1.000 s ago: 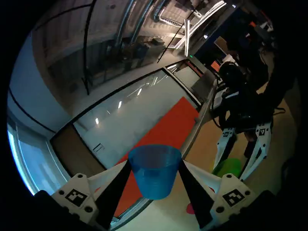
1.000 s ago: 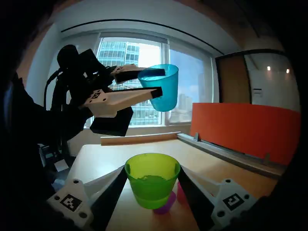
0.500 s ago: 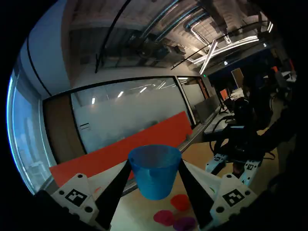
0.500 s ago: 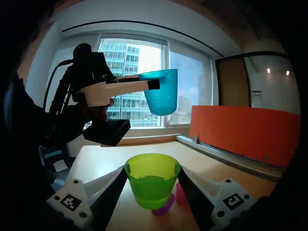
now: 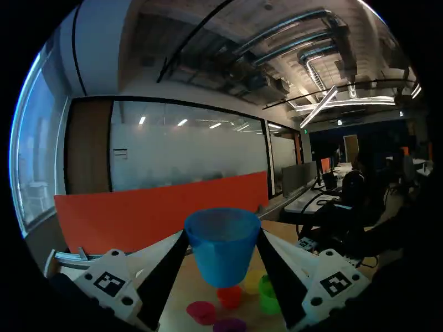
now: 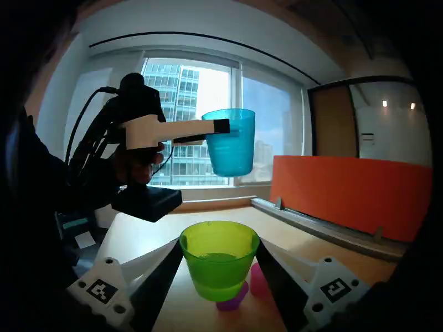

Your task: Pour water

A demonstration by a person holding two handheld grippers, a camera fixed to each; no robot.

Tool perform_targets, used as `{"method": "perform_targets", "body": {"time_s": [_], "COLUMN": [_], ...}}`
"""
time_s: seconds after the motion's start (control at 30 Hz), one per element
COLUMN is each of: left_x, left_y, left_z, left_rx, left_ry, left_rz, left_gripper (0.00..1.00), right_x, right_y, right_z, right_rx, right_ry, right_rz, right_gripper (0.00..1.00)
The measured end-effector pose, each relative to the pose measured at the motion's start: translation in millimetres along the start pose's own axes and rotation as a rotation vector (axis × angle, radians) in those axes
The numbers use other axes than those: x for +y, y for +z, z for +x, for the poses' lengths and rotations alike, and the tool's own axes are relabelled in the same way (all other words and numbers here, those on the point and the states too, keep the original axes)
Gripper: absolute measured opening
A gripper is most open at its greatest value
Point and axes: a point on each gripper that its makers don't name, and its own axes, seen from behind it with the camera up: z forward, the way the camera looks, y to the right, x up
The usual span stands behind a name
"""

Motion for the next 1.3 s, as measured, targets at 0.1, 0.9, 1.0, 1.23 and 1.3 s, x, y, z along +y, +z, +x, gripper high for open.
{"method": "perform_targets", "body": {"time_s": [0.1, 0.9, 1.0, 1.23, 1.3], "left_x": [-3.7, -26.6, -32.4, -41.9, -44.8], "left_y": [1.2, -7.2, -10.9, -20.7, -22.7], "left_z": [-3, -30, -38, -56, -61], "left_rx": [-0.002, -0.08, -0.098, -0.131, -0.14], "left_ry": [-0.017, 0.013, 0.017, 0.015, 0.011], "left_rz": [0.002, 0.037, 0.045, 0.059, 0.063], "left_gripper": [0.86, 0.86, 0.86, 0.86, 0.86], "right_x": [-1, 10, 14, 24, 27], "right_y": [-0.3, -9.6, -12.9, -25.6, -29.4], "right_z": [0, 0, -1, -5, -6], "right_rx": [0.001, -0.02, -0.026, -0.049, -0.053], "right_ry": [-0.001, 0.017, 0.017, 0.013, 0.013], "right_rz": [0.0, -0.033, -0.045, -0.077, -0.087], "right_gripper": [0.92, 0.92, 0.92, 0.92, 0.92]}}
